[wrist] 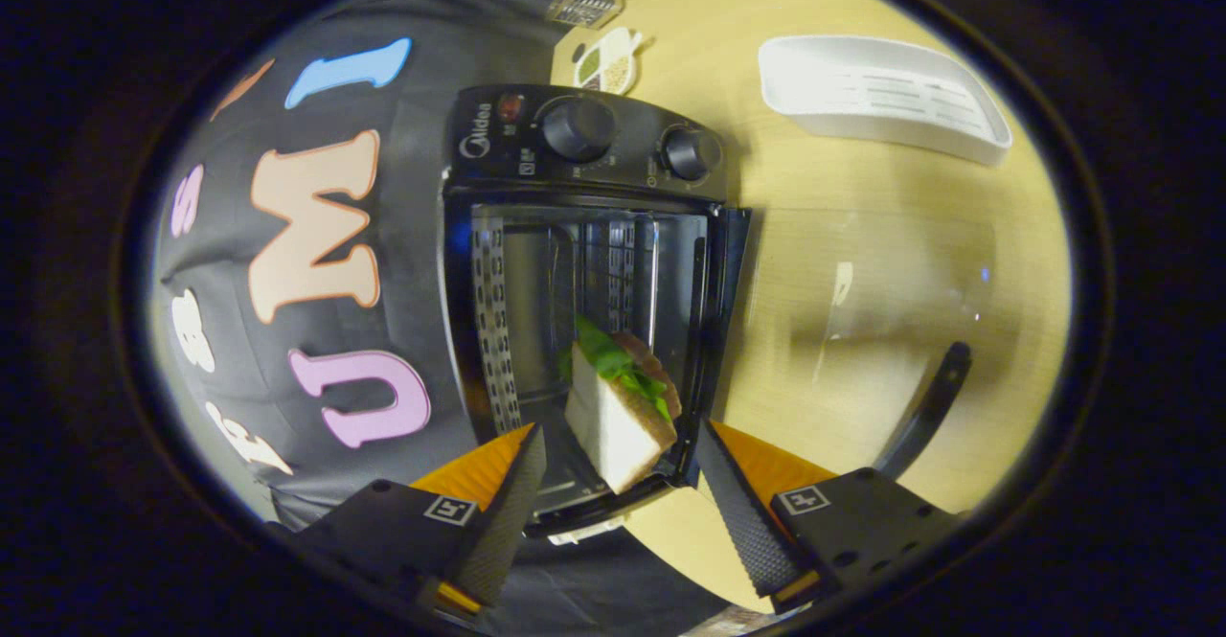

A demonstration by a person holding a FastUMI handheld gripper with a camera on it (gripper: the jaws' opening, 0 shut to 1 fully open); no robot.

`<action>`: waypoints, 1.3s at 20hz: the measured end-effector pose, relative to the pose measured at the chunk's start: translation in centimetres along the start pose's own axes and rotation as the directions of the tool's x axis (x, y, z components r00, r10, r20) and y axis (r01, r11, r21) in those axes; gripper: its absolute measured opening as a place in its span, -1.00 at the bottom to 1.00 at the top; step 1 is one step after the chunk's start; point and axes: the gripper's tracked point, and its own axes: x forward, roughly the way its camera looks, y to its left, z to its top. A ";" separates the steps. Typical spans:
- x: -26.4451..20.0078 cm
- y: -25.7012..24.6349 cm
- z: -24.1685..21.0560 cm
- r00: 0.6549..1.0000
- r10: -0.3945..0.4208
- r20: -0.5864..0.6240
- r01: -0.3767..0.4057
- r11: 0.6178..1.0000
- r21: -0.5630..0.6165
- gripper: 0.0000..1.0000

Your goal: Open the toaster oven, put the food inside, and close the toaster oven door.

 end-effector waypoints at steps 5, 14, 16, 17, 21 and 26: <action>-3.6 -3.2 -2.2 0.991 -0.098 -0.094 0.070 0.961 -0.267 0.95; -7.8 -11.5 -3.5 0.930 -0.328 -0.169 0.146 0.749 -0.647 0.95; -8.5 -13.7 -2.8 0.913 -0.381 -0.147 0.162 0.668 -0.727 0.95; -9.1 -14.2 -2.0 0.907 -0.400 -0.131 0.166 0.626 -0.762 0.95; -8.8 -15.8 0.4 0.912 -0.405 -0.058 0.150 0.462 -0.874 0.95; -6.8 -15.1 2.9 0.937 -0.348 -0.027 0.107 0.360 -0.927 0.95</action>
